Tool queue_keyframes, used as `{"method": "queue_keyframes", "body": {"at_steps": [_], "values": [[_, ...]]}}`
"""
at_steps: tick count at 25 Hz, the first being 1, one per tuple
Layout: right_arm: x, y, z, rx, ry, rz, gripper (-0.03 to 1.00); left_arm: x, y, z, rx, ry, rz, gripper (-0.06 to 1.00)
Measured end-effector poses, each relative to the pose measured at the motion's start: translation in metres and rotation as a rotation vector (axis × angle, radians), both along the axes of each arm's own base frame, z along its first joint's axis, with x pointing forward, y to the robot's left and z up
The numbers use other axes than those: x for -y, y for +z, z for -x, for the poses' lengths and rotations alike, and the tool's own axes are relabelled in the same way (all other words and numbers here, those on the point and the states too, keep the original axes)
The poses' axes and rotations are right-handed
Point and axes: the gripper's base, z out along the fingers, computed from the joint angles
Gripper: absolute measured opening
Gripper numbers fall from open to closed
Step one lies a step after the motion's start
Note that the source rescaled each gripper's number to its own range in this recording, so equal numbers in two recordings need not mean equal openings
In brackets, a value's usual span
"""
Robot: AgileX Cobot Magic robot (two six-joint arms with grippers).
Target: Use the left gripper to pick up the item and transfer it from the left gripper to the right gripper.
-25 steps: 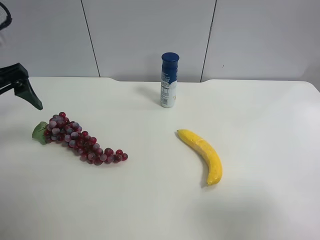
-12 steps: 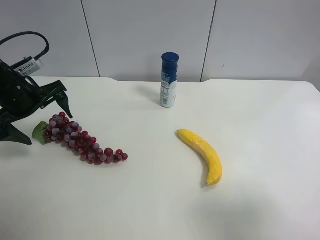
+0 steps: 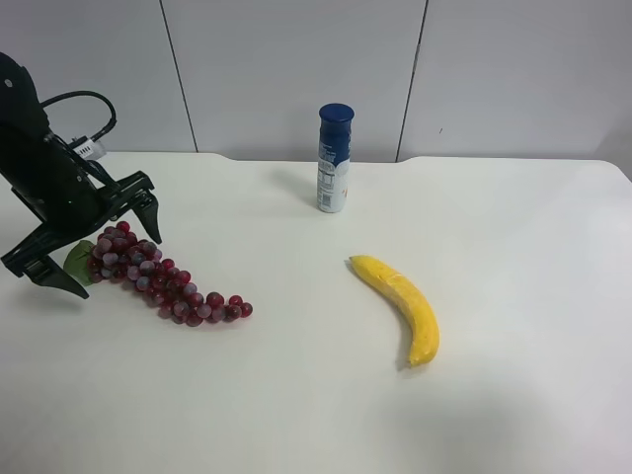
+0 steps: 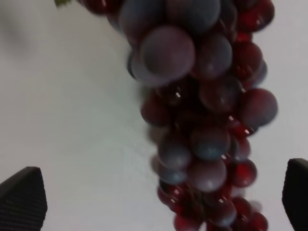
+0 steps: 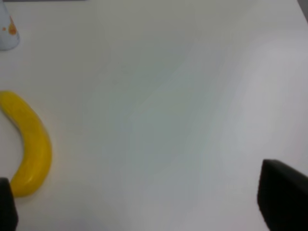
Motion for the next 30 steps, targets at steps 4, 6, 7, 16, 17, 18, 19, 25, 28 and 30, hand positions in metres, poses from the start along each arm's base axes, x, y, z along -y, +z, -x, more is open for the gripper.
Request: {"method": "queue_keyframes", "body": {"at_steps": [4, 6, 7, 16, 17, 18, 19, 25, 28, 30], "values": [[0.0, 0.0, 0.0, 0.0, 0.0, 0.0, 1.0, 0.022, -0.004, 0.003, -0.017, 0.023, 0.018, 1.0], [0.0, 0.0, 0.0, 0.0, 0.0, 0.0, 1.0, 0.033, -0.01, 0.005, -0.038, 0.04, 0.03, 1.0], [0.0, 0.0, 0.0, 0.0, 0.0, 0.0, 1.0, 0.039, -0.012, 0.006, -0.042, 0.04, 0.034, 1.0], [0.0, 0.0, 0.0, 0.0, 0.0, 0.0, 1.0, 0.067, -0.043, 0.012, -0.129, 0.055, 0.024, 1.0], [0.0, 0.0, 0.0, 0.0, 0.0, 0.0, 1.0, 0.068, -0.046, 0.011, -0.134, 0.059, 0.024, 1.0], [0.0, 0.0, 0.0, 0.0, 0.0, 0.0, 1.0, 0.068, -0.049, 0.011, -0.139, 0.066, 0.027, 1.0], [0.0, 0.0, 0.0, 0.0, 0.0, 0.0, 1.0, 0.068, -0.052, 0.01, -0.142, 0.068, 0.025, 1.0], [0.0, 0.0, 0.0, 0.0, 0.0, 0.0, 1.0, 0.07, -0.064, 0.005, -0.12, 0.091, 0.033, 1.0], [0.0, 0.0, 0.0, 0.0, 0.0, 0.0, 1.0, 0.071, -0.071, 0.005, -0.136, 0.11, 0.042, 1.0], [0.0, 0.0, 0.0, 0.0, 0.0, 0.0, 1.0, 0.072, -0.073, 0.005, -0.146, 0.124, 0.051, 0.97]]}}
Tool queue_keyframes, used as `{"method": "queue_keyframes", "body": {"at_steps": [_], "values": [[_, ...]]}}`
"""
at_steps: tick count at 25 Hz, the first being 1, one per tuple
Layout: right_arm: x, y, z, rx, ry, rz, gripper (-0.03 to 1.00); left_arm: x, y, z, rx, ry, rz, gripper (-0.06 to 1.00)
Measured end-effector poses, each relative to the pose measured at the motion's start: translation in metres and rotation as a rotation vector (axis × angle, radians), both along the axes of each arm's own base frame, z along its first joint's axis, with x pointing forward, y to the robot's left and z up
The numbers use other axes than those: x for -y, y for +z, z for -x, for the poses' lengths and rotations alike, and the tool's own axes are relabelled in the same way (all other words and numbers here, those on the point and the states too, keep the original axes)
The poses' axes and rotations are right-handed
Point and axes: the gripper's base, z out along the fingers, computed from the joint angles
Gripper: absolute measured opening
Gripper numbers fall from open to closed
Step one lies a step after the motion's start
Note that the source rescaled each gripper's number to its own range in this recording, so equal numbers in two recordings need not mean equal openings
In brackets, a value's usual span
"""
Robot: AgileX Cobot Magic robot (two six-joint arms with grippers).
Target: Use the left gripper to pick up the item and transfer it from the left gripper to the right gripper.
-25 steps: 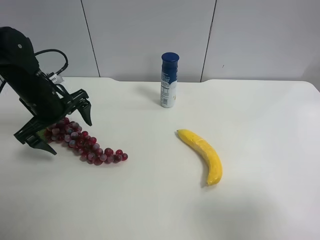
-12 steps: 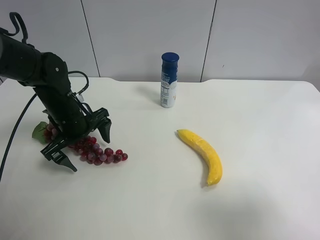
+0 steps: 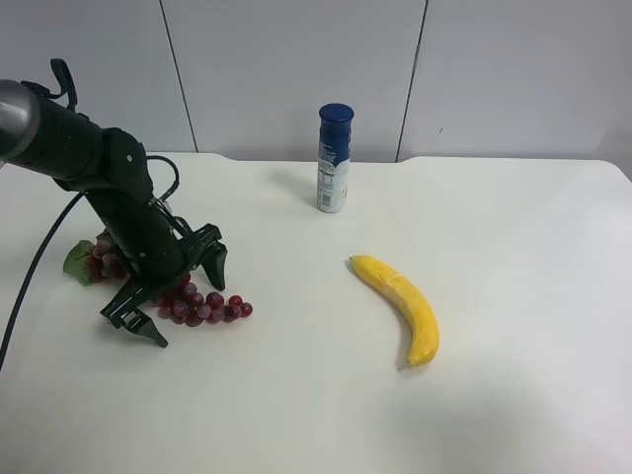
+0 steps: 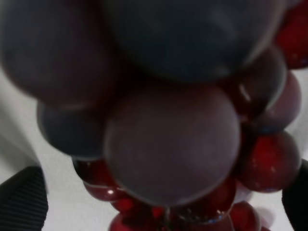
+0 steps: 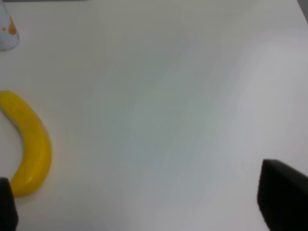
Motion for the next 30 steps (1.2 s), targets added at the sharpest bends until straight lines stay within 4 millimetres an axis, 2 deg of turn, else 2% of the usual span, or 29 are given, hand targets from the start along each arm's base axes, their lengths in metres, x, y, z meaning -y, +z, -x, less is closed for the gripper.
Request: {"method": "queue_keyframes", "body": {"at_steps": [3, 10, 16, 17, 25, 30], "values": [[0.0, 0.0, 0.0, 0.0, 0.0, 0.0, 1.0, 0.0, 0.0, 0.0, -0.003, 0.005, 0.003, 0.86], [0.0, 0.0, 0.0, 0.0, 0.0, 0.0, 1.0, -0.001, 0.0, 0.0, 0.003, -0.014, -0.012, 0.51], [0.0, 0.0, 0.0, 0.0, 0.0, 0.0, 1.0, -0.001, -0.001, 0.001, -0.003, -0.019, -0.016, 0.16], [0.0, 0.0, 0.0, 0.0, 0.0, 0.0, 1.0, -0.001, -0.001, 0.001, -0.004, -0.02, -0.016, 0.12], [0.0, 0.0, 0.0, 0.0, 0.0, 0.0, 1.0, 0.0, -0.001, 0.001, -0.005, -0.027, -0.017, 0.1], [0.0, 0.0, 0.0, 0.0, 0.0, 0.0, 1.0, 0.0, 0.017, -0.001, 0.074, -0.074, -0.005, 0.1]]}}
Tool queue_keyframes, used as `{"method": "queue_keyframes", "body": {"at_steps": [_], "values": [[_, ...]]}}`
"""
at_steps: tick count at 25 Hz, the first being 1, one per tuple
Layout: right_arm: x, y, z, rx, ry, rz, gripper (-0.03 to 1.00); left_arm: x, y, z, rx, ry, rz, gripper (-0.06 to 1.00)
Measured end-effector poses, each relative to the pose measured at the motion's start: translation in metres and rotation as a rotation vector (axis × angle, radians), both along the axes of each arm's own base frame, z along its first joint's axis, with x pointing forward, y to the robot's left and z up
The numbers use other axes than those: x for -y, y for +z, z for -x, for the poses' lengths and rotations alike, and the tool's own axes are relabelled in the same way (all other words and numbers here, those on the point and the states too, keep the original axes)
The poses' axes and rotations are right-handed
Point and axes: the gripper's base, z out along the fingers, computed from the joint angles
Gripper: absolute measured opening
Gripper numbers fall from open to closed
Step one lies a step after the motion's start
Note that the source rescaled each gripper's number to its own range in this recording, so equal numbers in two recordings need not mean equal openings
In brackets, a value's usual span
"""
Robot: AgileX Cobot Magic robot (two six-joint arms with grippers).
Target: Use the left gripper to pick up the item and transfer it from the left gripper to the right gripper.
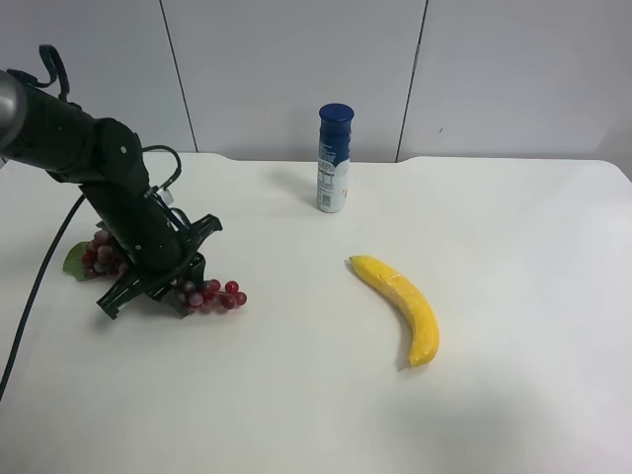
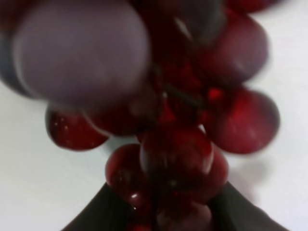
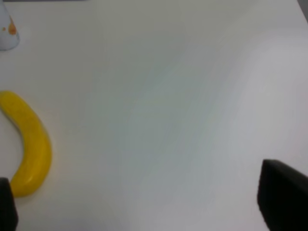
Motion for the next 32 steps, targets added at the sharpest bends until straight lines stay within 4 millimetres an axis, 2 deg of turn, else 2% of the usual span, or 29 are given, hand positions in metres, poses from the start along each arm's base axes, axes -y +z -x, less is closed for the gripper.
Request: {"method": "queue_keyframes", "body": {"at_steps": [7, 15, 24, 32], "values": [[0.0, 0.0, 0.0, 0.0, 0.0, 0.0, 1.0, -0.003, 0.046, 0.005, 0.124, -0.117, 0.001, 0.08], [0.0, 0.0, 0.0, 0.0, 0.0, 0.0, 1.0, -0.013, 0.102, 0.023, 0.248, -0.268, -0.032, 0.07], [0.0, 0.0, 0.0, 0.0, 0.0, 0.0, 1.0, -0.026, 0.161, 0.056, 0.397, -0.477, -0.074, 0.07], [0.0, 0.0, 0.0, 0.0, 0.0, 0.0, 1.0, -0.034, 0.194, 0.09, 0.466, -0.706, -0.082, 0.06]]}}
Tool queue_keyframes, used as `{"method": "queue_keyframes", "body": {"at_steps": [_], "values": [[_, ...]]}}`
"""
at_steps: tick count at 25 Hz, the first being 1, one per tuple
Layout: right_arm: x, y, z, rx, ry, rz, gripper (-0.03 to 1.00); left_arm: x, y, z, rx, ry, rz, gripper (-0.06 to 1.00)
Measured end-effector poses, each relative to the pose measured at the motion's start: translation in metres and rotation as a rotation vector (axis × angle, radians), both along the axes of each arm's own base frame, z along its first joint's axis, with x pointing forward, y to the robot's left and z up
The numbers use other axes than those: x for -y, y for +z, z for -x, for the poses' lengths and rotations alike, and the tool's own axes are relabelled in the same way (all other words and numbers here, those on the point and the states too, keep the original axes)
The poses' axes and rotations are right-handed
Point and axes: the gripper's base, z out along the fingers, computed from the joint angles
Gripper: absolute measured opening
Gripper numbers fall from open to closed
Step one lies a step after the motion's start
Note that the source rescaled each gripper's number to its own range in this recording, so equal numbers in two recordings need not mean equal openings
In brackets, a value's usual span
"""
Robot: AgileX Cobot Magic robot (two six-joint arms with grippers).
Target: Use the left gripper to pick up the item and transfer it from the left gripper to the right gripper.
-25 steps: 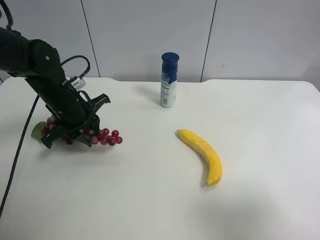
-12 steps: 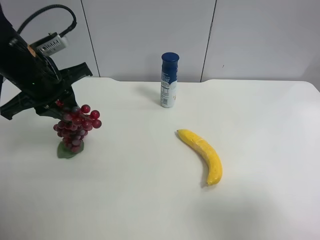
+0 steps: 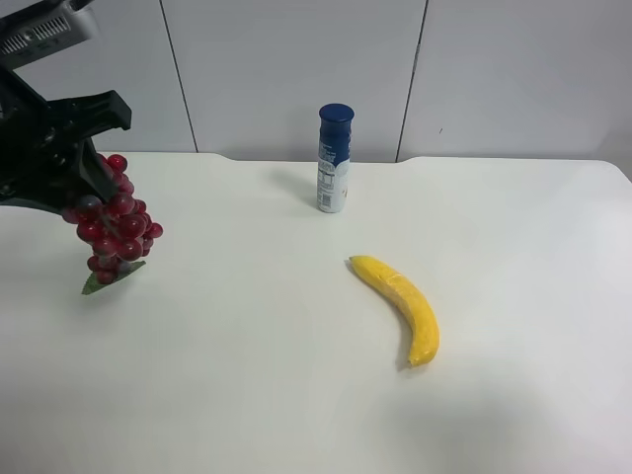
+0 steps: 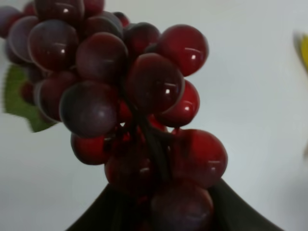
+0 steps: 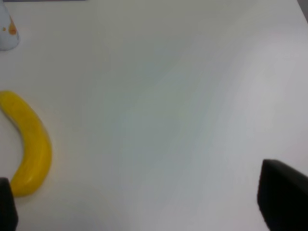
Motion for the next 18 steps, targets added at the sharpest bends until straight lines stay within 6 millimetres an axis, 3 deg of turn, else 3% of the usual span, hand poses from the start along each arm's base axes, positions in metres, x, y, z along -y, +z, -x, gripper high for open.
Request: {"method": "queue_keyframes", "body": {"at_steps": [6, 14, 18], "values": [[0.0, 0.0, 0.0, 0.0, 0.0, 0.0, 1.0, 0.002, 0.008, 0.016, 0.022, -0.23, -0.012, 0.03], [0.0, 0.0, 0.0, 0.0, 0.0, 0.0, 1.0, 0.01, 0.011, 0.024, 0.07, -0.524, -0.011, 0.03], [0.0, 0.0, 0.0, 0.0, 0.0, 0.0, 1.0, 0.021, 0.022, 0.028, 0.143, -0.677, -0.056, 0.03]]}}
